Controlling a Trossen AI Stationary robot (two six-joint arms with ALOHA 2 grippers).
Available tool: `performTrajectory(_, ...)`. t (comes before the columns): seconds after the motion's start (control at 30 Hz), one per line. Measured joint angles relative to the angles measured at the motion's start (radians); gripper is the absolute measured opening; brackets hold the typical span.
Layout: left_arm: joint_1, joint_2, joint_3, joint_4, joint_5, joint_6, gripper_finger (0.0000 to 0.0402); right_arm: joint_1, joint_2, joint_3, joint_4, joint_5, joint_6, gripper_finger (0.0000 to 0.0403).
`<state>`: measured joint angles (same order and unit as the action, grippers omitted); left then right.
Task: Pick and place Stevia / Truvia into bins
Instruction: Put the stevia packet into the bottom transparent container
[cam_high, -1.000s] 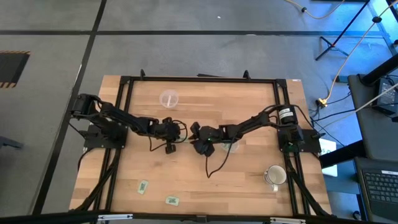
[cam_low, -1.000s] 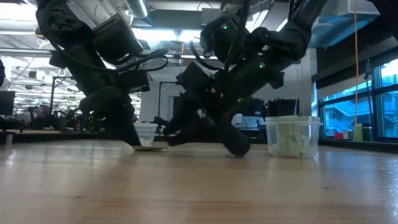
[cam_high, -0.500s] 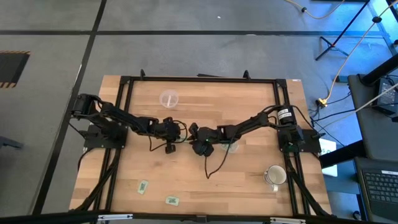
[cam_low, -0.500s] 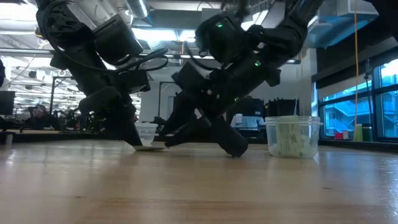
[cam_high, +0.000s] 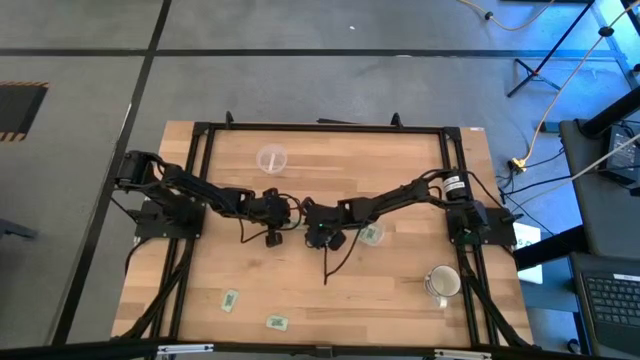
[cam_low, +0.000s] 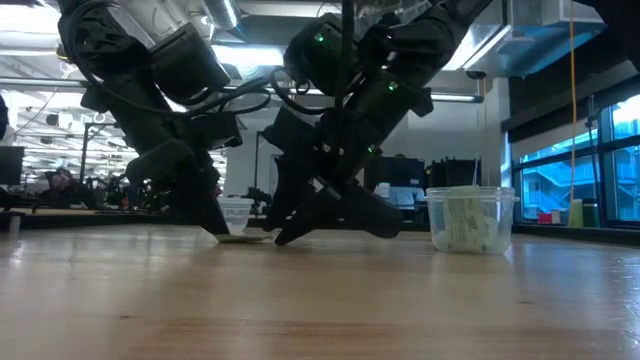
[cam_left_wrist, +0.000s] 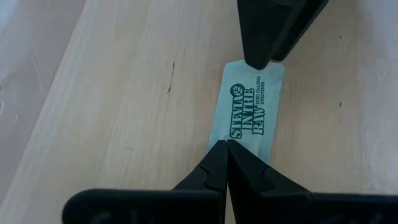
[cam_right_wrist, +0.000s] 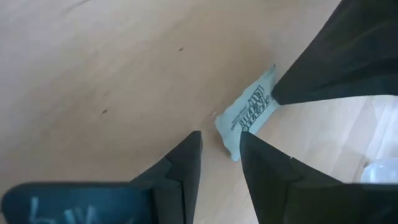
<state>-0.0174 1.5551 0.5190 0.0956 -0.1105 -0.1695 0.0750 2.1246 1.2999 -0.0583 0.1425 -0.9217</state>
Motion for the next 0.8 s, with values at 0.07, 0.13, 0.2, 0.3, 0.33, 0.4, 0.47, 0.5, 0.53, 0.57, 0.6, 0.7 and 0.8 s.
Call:
performTrajectory(0.07,0.000,0.000,0.000,0.002,0.000,0.000,0.0001,0.000,0.007,0.001,0.016,0.000,-0.004,0.0118)
performTrajectory(0.13,0.000,0.000,0.000,0.008,0.000,0.000,0.0002,0.000,0.019,0.002,0.035,0.001,-0.004,0.0118)
performTrajectory(0.2,0.000,0.000,0.000,0.011,0.000,0.000,0.0002,0.000,0.031,0.004,0.046,0.003,-0.004,0.0118)
performTrajectory(0.3,0.000,0.000,0.000,0.012,0.000,0.000,0.0001,0.000,0.037,0.005,0.048,0.002,-0.004,0.0118)
performTrajectory(0.33,0.000,0.000,0.000,0.012,0.000,0.000,0.0001,0.000,0.038,0.005,0.048,0.002,-0.003,0.0116)
performTrajectory(0.4,0.000,0.000,0.000,0.012,0.000,0.000,0.0002,0.000,0.038,0.005,0.049,0.002,-0.001,0.0110)
performTrajectory(0.47,0.000,0.000,0.000,0.012,0.000,0.000,0.0002,0.001,0.038,0.005,0.049,0.001,-0.001,0.0099)
performTrajectory(0.5,0.000,0.000,0.000,0.012,0.000,0.000,0.0001,0.001,0.038,0.005,0.048,0.000,-0.001,0.0092)
performTrajectory(0.53,0.000,0.000,0.000,0.012,0.000,0.000,0.0001,0.001,0.038,0.005,0.048,-0.002,0.000,0.0083)
performTrajectory(0.57,0.000,0.000,0.000,0.012,0.000,0.000,0.0001,0.001,0.039,0.005,0.047,-0.003,-0.001,0.0074)
performTrajectory(0.6,0.000,0.000,0.000,0.012,0.000,0.000,0.0001,0.001,0.039,0.004,0.046,-0.005,0.000,0.0065)
performTrajectory(0.7,0.000,0.000,0.000,0.012,0.000,0.000,0.0002,0.001,0.039,0.004,0.044,-0.006,0.000,0.0038)
performTrajectory(0.8,0.000,0.000,0.000,0.014,0.000,0.000,0.0001,0.001,0.040,0.003,0.043,-0.008,0.000,0.0013)
